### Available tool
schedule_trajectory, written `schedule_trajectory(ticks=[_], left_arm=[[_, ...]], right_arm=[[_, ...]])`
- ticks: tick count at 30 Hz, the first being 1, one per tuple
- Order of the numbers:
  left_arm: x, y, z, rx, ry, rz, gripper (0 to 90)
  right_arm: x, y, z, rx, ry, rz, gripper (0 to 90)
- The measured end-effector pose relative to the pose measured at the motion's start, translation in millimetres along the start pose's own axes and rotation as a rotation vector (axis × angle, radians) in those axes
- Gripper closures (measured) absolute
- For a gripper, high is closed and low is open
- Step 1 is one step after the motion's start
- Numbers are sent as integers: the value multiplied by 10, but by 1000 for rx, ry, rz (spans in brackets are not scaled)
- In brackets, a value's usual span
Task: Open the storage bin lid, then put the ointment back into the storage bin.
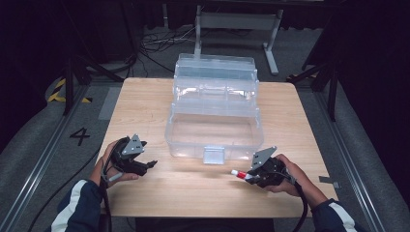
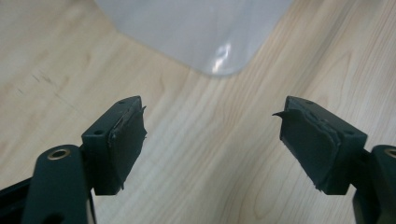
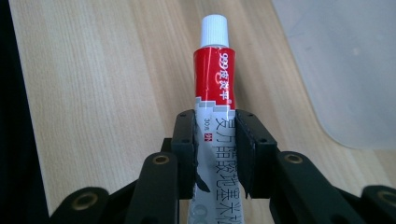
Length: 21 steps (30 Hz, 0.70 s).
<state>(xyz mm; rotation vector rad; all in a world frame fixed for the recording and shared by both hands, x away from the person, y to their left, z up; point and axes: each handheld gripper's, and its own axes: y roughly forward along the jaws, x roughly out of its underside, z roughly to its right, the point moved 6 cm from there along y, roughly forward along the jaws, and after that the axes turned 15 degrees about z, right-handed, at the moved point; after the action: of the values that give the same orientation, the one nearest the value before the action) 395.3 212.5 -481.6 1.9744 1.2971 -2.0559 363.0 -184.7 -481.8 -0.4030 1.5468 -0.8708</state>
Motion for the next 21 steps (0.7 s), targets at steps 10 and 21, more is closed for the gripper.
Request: schedule_trajectory(ticks=[10,21], left_arm=[[381,69,110,14,-22,-51,216],[493,56,90,49,-149,23,184]], right_arm=[[-58,-264,175,78,9,56,709],[-180,-579,300,141,4,100,709]])
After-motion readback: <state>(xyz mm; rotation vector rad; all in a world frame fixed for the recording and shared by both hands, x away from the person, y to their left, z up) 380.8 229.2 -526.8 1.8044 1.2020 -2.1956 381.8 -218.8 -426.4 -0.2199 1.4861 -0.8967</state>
